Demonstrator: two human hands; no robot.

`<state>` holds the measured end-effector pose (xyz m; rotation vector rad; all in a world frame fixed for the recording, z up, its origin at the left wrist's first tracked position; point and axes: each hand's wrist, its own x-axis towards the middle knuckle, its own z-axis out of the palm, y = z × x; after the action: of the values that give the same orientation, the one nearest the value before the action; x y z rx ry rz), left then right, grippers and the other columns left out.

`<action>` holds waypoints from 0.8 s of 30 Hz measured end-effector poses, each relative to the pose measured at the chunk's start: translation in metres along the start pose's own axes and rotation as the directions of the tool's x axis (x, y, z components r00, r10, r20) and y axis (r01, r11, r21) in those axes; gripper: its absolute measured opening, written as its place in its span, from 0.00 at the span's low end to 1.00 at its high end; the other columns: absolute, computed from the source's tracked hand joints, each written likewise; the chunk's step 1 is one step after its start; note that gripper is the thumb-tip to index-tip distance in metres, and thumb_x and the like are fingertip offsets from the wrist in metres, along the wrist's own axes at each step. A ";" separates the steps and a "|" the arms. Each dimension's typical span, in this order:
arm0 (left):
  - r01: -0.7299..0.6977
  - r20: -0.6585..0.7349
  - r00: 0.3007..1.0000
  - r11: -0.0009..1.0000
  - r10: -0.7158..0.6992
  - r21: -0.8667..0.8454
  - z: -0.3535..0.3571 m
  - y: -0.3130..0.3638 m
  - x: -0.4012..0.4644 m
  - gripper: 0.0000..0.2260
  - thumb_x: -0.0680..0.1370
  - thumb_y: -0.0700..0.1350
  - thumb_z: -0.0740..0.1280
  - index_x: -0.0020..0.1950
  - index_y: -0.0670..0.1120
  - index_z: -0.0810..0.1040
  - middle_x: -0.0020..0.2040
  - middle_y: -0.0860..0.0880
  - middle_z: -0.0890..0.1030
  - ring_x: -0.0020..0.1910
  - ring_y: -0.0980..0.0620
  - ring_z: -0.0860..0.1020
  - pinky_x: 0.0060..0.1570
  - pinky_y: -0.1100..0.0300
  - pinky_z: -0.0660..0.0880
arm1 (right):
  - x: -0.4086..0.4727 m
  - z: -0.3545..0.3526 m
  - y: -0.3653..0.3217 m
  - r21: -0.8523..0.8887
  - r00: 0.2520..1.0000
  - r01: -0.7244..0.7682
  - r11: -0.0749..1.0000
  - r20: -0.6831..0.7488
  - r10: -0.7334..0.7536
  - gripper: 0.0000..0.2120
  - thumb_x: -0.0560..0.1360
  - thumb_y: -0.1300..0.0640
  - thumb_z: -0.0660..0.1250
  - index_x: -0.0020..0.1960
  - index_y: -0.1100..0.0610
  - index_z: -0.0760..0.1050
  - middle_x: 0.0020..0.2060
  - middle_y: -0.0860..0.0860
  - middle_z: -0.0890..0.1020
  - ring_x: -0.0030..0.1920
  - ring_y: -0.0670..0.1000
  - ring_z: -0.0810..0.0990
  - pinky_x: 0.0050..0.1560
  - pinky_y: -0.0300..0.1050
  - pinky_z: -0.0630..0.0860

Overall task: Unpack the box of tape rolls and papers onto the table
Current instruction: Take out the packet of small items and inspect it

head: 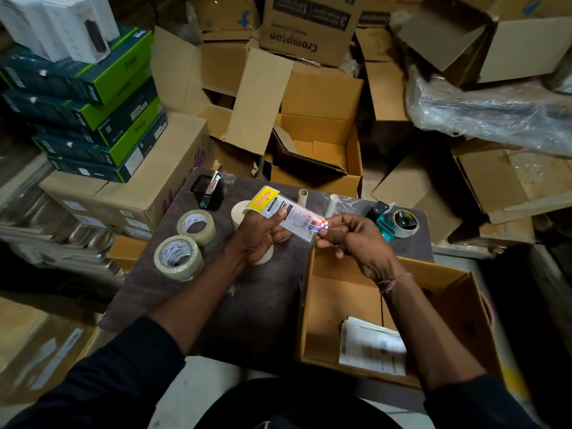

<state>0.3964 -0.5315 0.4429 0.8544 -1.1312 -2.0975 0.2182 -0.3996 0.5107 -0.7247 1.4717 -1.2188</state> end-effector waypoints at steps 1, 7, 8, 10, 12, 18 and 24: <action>-0.002 -0.001 1.000 1.000 0.002 0.005 0.000 0.000 0.000 0.18 0.83 0.38 0.63 0.72 0.32 0.69 0.67 0.34 0.78 0.64 0.36 0.79 0.66 0.36 0.73 | 0.001 -0.001 -0.001 0.015 1.000 -0.008 1.000 0.009 0.007 0.16 0.76 0.66 0.71 0.60 0.73 0.75 0.47 0.63 0.86 0.39 0.50 0.86 0.26 0.34 0.74; -0.011 -0.002 1.000 0.999 0.011 0.030 0.008 -0.001 0.001 0.18 0.82 0.39 0.65 0.70 0.32 0.70 0.65 0.35 0.79 0.64 0.36 0.79 0.66 0.34 0.72 | 0.005 -0.005 0.002 0.088 1.000 0.014 0.996 0.021 -0.016 0.14 0.77 0.63 0.71 0.58 0.72 0.77 0.47 0.63 0.86 0.35 0.48 0.84 0.29 0.32 0.77; -0.014 -0.006 1.000 1.000 0.014 0.021 0.009 -0.002 0.001 0.18 0.82 0.38 0.64 0.70 0.32 0.70 0.65 0.35 0.79 0.63 0.36 0.80 0.66 0.34 0.72 | 0.005 -0.006 0.004 0.097 1.000 0.020 0.995 0.012 -0.021 0.14 0.77 0.64 0.71 0.58 0.72 0.77 0.47 0.63 0.86 0.35 0.47 0.84 0.29 0.32 0.77; -0.014 -0.023 1.000 1.000 0.014 -0.001 0.011 -0.005 0.001 0.18 0.83 0.39 0.64 0.71 0.32 0.69 0.66 0.35 0.79 0.63 0.36 0.80 0.65 0.36 0.74 | 0.006 -0.008 0.007 0.119 1.000 0.026 0.993 0.002 -0.026 0.13 0.77 0.65 0.71 0.57 0.72 0.77 0.47 0.64 0.86 0.36 0.47 0.85 0.30 0.32 0.78; -0.023 -0.039 0.999 0.999 0.022 -0.028 0.011 -0.006 0.002 0.16 0.83 0.40 0.63 0.70 0.34 0.71 0.64 0.36 0.80 0.62 0.37 0.81 0.62 0.39 0.77 | 0.007 -0.012 0.008 0.154 1.000 0.015 0.988 0.001 -0.015 0.12 0.76 0.65 0.71 0.56 0.72 0.78 0.44 0.63 0.86 0.36 0.47 0.85 0.33 0.33 0.80; -0.061 -0.238 0.971 0.969 0.003 -0.238 0.005 -0.007 -0.001 0.06 0.82 0.37 0.63 0.58 0.42 0.78 0.49 0.45 0.87 0.47 0.47 0.87 0.42 0.51 0.85 | 0.008 -0.025 0.011 0.212 0.998 -0.060 0.975 0.036 0.054 0.08 0.75 0.67 0.71 0.54 0.68 0.81 0.47 0.64 0.86 0.41 0.51 0.87 0.42 0.38 0.84; -0.074 -0.323 0.946 0.961 -0.016 -0.265 -0.011 -0.015 -0.006 0.16 0.82 0.38 0.65 0.69 0.38 0.72 0.55 0.41 0.82 0.47 0.48 0.86 0.41 0.53 0.84 | 0.017 -0.012 0.014 0.207 0.993 -0.119 0.971 0.014 0.118 0.11 0.75 0.68 0.71 0.56 0.70 0.80 0.49 0.64 0.86 0.43 0.52 0.87 0.41 0.37 0.84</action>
<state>0.4054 -0.5253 0.4274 0.9919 -0.6596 -1.9399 0.2047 -0.4068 0.4917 -0.4899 1.3419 -1.2569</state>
